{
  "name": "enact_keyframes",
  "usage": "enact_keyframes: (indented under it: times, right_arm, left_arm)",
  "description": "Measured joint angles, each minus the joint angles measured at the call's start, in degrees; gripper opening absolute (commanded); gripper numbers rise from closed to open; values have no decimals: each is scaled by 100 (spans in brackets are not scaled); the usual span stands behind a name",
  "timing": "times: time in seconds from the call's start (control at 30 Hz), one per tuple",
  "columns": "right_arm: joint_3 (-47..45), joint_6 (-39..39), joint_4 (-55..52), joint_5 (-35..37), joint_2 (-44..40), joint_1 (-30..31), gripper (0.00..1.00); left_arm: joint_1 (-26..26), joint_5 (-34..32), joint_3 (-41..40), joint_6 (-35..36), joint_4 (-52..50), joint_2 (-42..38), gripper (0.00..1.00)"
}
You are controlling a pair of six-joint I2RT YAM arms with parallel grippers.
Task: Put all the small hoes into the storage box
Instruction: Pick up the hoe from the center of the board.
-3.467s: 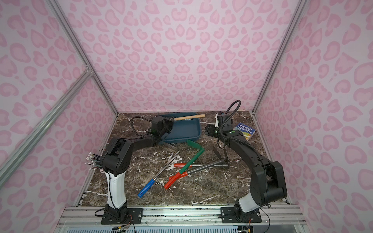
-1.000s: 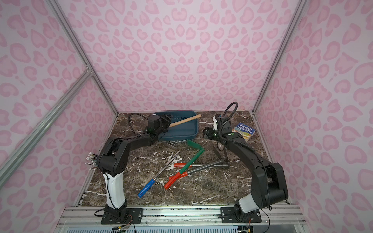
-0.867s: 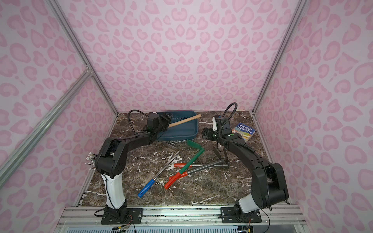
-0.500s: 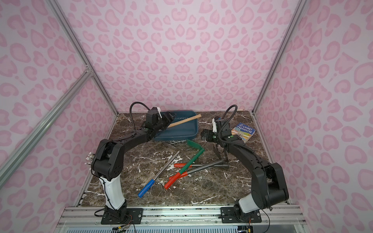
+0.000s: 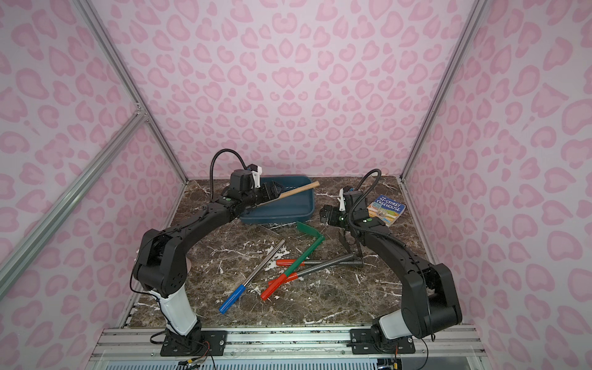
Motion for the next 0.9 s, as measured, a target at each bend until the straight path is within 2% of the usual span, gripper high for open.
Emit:
enact_keyframes:
  times: [0.4, 0.9]
  right_arm:
    - [9, -315, -55, -116, 11, 2, 94]
    - [57, -555, -313, -452, 181, 2, 91]
  left_arm:
    - [-385, -87, 22, 1429, -1294, -330, 88]
    - [-949, -254, -452, 2133, -2153, -789, 83]
